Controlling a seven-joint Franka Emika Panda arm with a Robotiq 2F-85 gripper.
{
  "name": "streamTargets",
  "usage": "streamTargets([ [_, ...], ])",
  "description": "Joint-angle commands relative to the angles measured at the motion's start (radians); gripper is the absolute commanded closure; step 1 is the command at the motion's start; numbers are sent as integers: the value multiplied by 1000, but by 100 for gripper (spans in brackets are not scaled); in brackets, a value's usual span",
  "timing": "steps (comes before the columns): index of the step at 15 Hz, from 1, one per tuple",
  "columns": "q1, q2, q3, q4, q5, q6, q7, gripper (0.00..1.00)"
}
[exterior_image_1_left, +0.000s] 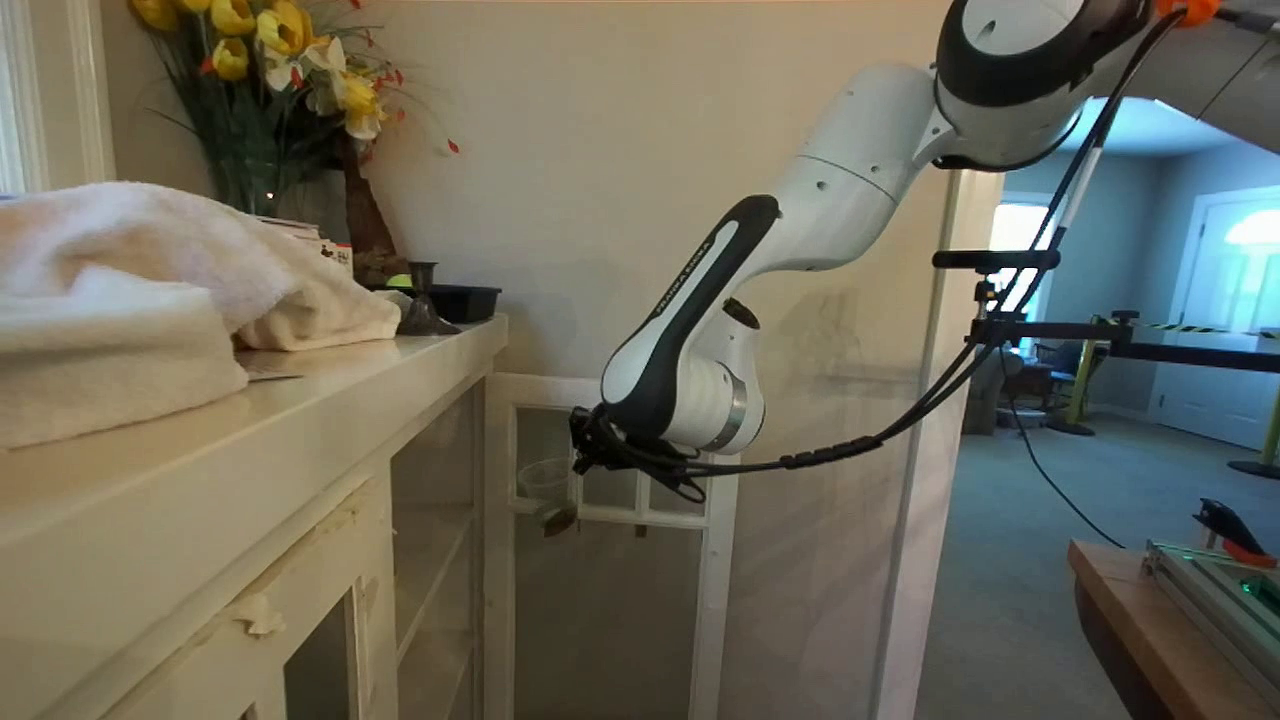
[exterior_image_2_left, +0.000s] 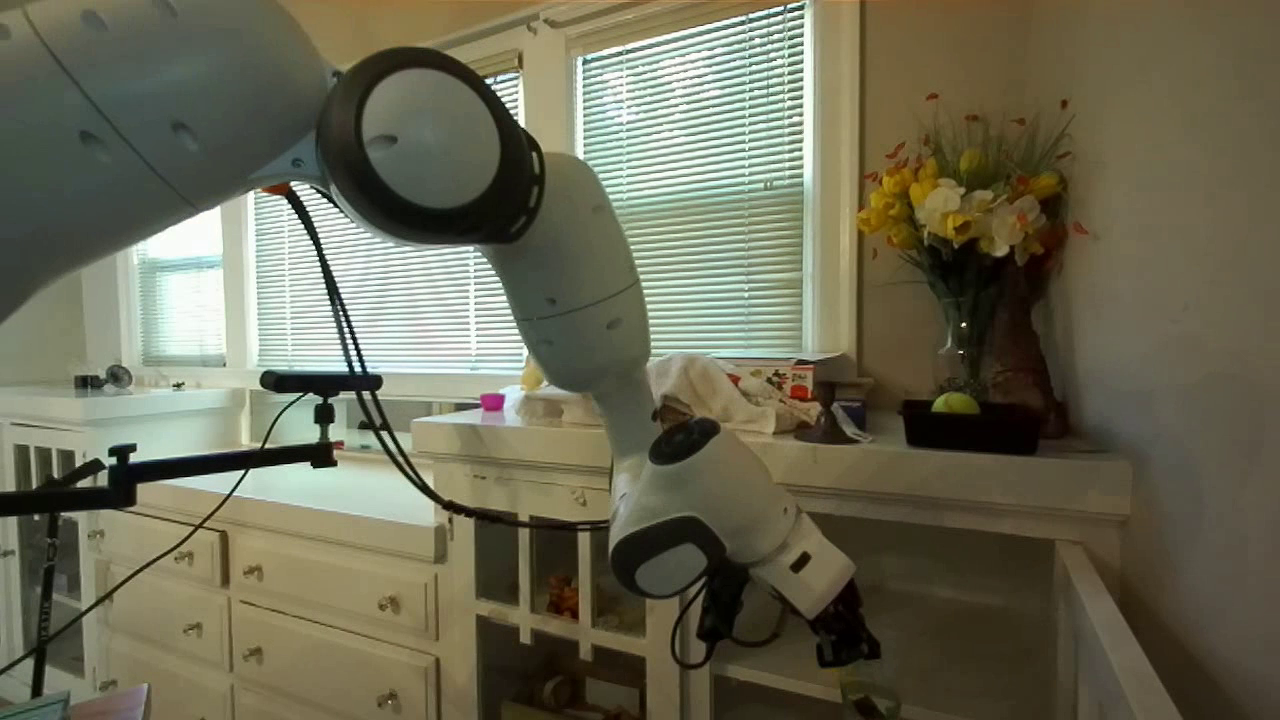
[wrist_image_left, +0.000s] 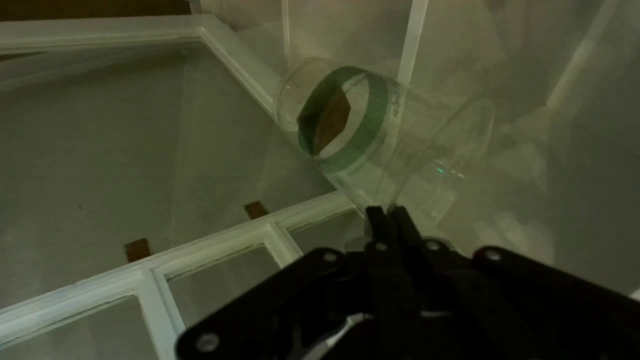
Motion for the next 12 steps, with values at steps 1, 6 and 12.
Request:
streamTargets([
  [1,20,33,-18,2,-30,22,19,99],
  [6,29,30,-25,-2,-18,15,21,99],
  [12,-47,134,85,52,-211,190,62,99],
])
